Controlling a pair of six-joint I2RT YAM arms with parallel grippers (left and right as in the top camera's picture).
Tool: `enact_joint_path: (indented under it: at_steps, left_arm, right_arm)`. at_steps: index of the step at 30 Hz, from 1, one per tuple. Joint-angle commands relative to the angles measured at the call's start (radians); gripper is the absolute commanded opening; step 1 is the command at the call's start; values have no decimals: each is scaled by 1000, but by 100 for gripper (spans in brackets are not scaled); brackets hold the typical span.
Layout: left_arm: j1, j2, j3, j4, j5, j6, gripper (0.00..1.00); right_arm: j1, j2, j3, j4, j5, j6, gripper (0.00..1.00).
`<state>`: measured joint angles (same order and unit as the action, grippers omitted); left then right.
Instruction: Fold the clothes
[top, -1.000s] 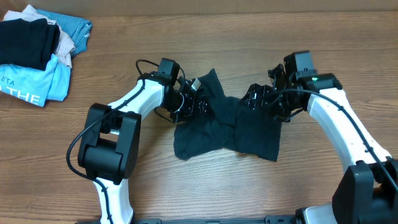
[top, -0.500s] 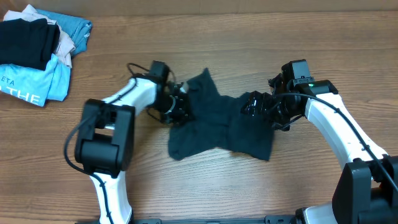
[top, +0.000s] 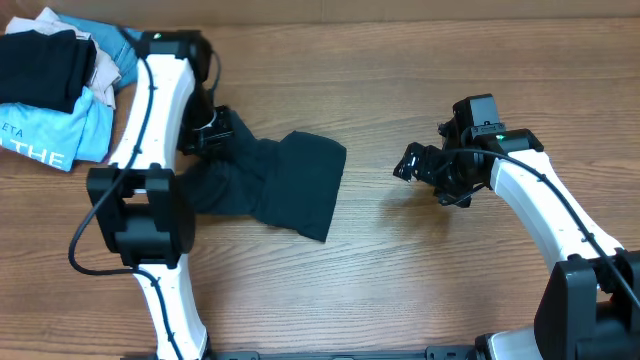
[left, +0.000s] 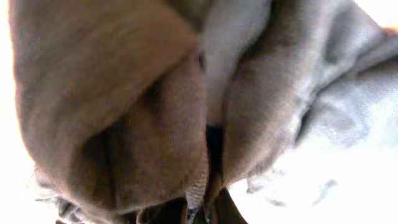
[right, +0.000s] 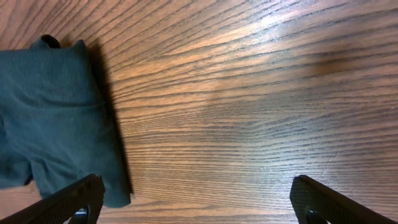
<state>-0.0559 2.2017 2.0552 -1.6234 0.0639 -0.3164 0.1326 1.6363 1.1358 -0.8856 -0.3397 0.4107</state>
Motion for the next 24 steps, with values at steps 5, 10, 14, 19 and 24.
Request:
enact_joint_path:
  at_steps: [5, 10, 14, 19, 24]
  left_arm:
    - [-272, -5, 69, -51, -73, -147, 4]
    - [-451, -4, 68, -15, -119, -203, 4]
    - [-518, -3, 67, 33, -117, -224, 20]
    - [-521, -2, 67, 85, -85, -283, 6]
    - [-530, 2, 55, 173, 10, -291, 4]
  right_arm:
    - [4, -3, -18, 20, 6, 2, 100]
    - [4, -3, -89, 55, -5, 2, 100]
    - [4, -3, -99, 47, -6, 2, 100]
    - [4, -3, -99, 63, -5, 3, 100]
    - [4, -3, -99, 73, -5, 8, 100]
